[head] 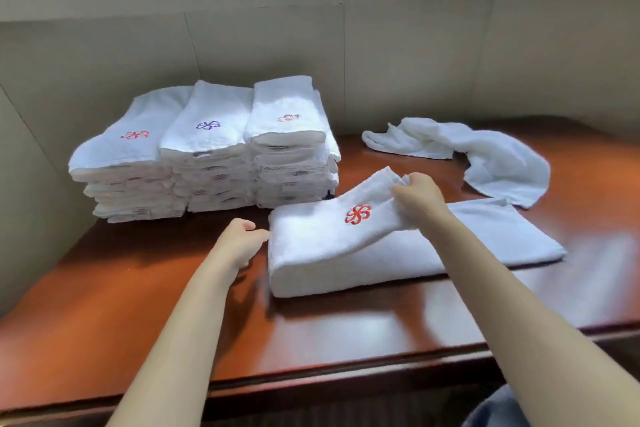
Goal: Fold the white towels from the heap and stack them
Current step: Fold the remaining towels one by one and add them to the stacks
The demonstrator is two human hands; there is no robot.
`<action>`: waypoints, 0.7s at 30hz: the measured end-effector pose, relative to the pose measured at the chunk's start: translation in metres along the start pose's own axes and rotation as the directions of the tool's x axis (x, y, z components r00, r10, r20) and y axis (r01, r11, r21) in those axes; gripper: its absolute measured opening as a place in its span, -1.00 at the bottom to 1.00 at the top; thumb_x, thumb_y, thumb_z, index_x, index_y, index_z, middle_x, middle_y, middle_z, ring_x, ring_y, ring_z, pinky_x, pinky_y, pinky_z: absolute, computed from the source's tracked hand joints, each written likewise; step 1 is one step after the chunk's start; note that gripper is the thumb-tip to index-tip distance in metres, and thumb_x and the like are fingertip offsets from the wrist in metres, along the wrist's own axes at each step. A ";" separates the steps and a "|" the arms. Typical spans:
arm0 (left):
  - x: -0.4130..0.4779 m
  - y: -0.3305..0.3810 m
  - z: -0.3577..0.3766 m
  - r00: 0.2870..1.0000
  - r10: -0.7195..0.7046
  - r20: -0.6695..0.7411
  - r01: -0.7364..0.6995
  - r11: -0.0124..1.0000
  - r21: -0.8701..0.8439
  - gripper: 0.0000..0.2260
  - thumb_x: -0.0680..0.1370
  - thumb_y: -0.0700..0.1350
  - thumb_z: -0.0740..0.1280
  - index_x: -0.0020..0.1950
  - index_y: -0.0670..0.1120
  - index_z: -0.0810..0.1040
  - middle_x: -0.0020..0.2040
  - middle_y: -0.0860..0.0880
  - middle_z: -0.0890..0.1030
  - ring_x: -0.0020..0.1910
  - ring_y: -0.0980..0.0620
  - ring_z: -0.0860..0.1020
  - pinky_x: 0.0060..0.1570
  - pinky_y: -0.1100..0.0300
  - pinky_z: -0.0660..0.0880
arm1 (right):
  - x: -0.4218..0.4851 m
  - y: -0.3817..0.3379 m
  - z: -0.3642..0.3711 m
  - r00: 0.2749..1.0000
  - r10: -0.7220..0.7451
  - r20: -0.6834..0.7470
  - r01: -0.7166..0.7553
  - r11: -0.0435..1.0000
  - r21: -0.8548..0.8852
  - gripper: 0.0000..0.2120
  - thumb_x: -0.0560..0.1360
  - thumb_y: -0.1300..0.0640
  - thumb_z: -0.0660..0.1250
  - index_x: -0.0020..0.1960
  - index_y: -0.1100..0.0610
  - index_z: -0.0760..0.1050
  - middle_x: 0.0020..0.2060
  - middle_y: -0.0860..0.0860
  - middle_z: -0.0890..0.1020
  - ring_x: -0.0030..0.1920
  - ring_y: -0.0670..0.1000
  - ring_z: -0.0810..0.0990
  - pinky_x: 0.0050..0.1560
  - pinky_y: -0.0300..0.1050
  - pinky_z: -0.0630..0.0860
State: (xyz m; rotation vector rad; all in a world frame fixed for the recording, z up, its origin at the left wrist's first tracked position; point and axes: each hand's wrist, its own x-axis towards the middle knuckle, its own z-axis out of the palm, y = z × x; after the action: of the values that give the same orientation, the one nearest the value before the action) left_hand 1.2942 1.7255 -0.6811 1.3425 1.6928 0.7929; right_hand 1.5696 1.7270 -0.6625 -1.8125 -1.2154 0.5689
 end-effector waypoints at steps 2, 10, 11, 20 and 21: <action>0.001 0.006 0.021 0.996 -0.043 0.082 0.040 0.998 0.040 -0.48 0.55 -0.08 0.30 0.47 -0.15 0.24 0.11 -0.08 0.45 0.08 -0.06 0.45 0.02 0.09 0.42 | 0.008 0.021 -0.027 0.996 -0.007 -0.091 0.000 0.997 -0.082 -0.79 0.51 0.23 0.16 -0.30 0.13 0.25 -0.32 -0.01 0.36 -0.15 0.10 0.36 -0.24 -0.12 0.24; 0.000 0.029 0.090 0.972 -0.037 0.232 0.010 0.993 0.117 -0.61 0.50 0.08 0.36 0.10 -0.24 0.55 0.05 -0.17 0.62 -0.06 -0.10 0.61 -0.25 0.11 0.53 | 0.014 0.130 -0.114 0.974 0.092 -0.206 -0.176 0.882 -0.438 -0.73 0.58 0.00 0.19 0.03 0.21 0.45 0.11 0.23 0.54 0.17 0.27 0.46 0.04 0.03 0.35; 0.000 0.031 0.097 0.972 -0.030 0.233 -0.002 0.991 0.136 -0.62 0.49 0.08 0.37 0.05 -0.24 0.56 0.02 -0.17 0.63 -0.06 -0.12 0.61 -0.23 0.09 0.54 | 0.014 0.140 -0.119 0.972 0.119 -0.201 -0.203 0.854 -0.479 -0.70 0.60 0.00 0.16 0.10 0.23 0.45 0.15 0.24 0.50 0.20 0.28 0.44 0.10 0.05 0.36; 0.001 0.036 0.117 0.974 -0.059 0.220 0.108 0.971 -0.215 -0.89 0.47 -0.23 0.44 -0.15 -0.26 0.55 -0.33 -0.06 0.64 -0.37 0.03 0.60 -0.45 0.28 0.53 | 0.029 0.144 -0.136 0.957 0.111 -0.270 -0.222 0.878 -0.425 -0.80 0.61 -0.01 0.13 -0.07 0.11 0.33 0.08 0.25 0.56 0.11 0.26 0.50 -0.12 -0.01 0.30; 0.003 0.037 0.115 0.976 -0.067 0.208 0.120 0.960 -0.253 -0.89 0.47 -0.25 0.44 -0.18 -0.25 0.54 -0.35 -0.06 0.63 -0.38 0.02 0.59 -0.51 0.30 0.50 | 0.030 0.143 -0.135 0.957 0.116 -0.264 -0.224 0.874 -0.431 -0.79 0.61 -0.02 0.13 -0.07 0.11 0.35 0.10 0.23 0.56 0.12 0.25 0.50 -0.11 -0.02 0.30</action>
State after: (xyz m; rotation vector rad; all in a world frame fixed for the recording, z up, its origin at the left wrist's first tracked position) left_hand 1.4127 1.7356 -0.7046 1.1095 1.4281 0.7724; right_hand 1.7566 1.6777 -0.7093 -2.3298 -1.0938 0.1567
